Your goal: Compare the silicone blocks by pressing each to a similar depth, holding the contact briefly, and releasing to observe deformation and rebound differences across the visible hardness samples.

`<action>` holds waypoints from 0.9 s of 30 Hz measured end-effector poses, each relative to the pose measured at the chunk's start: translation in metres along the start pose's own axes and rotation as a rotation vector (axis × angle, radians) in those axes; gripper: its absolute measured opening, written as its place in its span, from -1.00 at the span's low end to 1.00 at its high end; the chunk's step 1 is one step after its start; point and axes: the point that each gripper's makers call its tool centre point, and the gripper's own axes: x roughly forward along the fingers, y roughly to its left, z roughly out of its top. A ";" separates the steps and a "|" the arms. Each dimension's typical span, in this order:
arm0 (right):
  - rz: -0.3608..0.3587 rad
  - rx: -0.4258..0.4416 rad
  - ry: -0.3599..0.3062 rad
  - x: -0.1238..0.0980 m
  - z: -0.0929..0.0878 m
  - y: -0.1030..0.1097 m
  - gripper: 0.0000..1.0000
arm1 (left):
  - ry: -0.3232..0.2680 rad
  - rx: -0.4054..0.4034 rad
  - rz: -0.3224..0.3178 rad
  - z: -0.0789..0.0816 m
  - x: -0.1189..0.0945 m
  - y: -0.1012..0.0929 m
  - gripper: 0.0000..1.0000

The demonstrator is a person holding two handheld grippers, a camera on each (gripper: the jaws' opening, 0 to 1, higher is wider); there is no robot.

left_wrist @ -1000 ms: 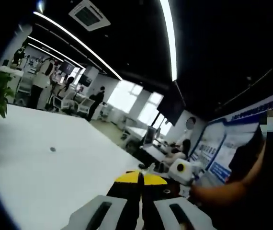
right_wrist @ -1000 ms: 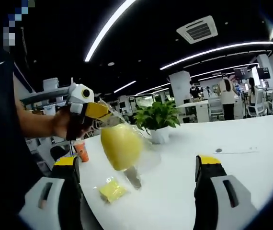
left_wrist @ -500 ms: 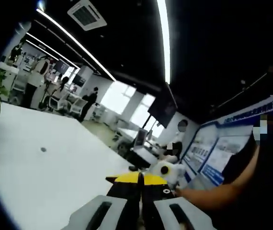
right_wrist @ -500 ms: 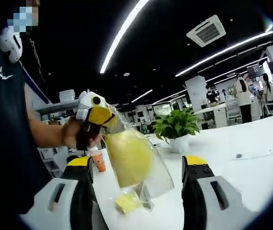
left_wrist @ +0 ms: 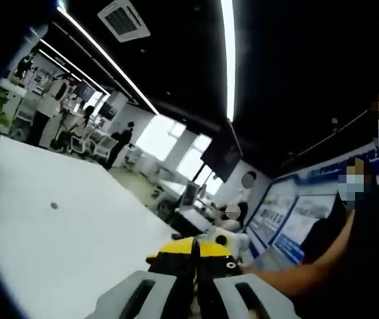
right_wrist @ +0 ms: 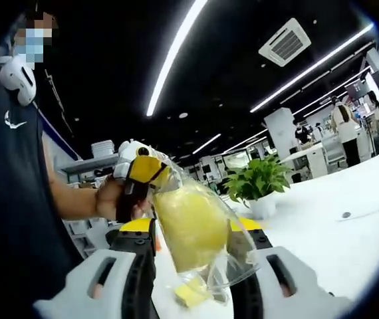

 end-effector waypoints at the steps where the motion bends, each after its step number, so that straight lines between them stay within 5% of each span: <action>1: 0.002 -0.001 -0.001 0.000 0.001 0.000 -0.34 | -0.005 -0.003 0.000 0.001 -0.001 0.001 -1.00; 7: 0.028 0.008 0.031 0.003 0.003 0.007 -0.54 | -0.016 0.041 0.001 0.007 -0.008 0.003 -1.00; 12: 0.062 0.109 0.146 0.000 -0.015 0.014 -0.67 | 0.050 0.073 -0.015 -0.006 -0.013 0.011 -1.00; 17: 0.075 0.184 0.190 -0.002 -0.020 0.018 -0.76 | 0.068 0.122 -0.024 -0.012 -0.014 0.011 -0.97; 27: 0.106 0.209 0.316 -0.004 -0.028 0.024 -0.83 | 0.116 0.121 -0.024 -0.025 -0.017 0.014 -0.90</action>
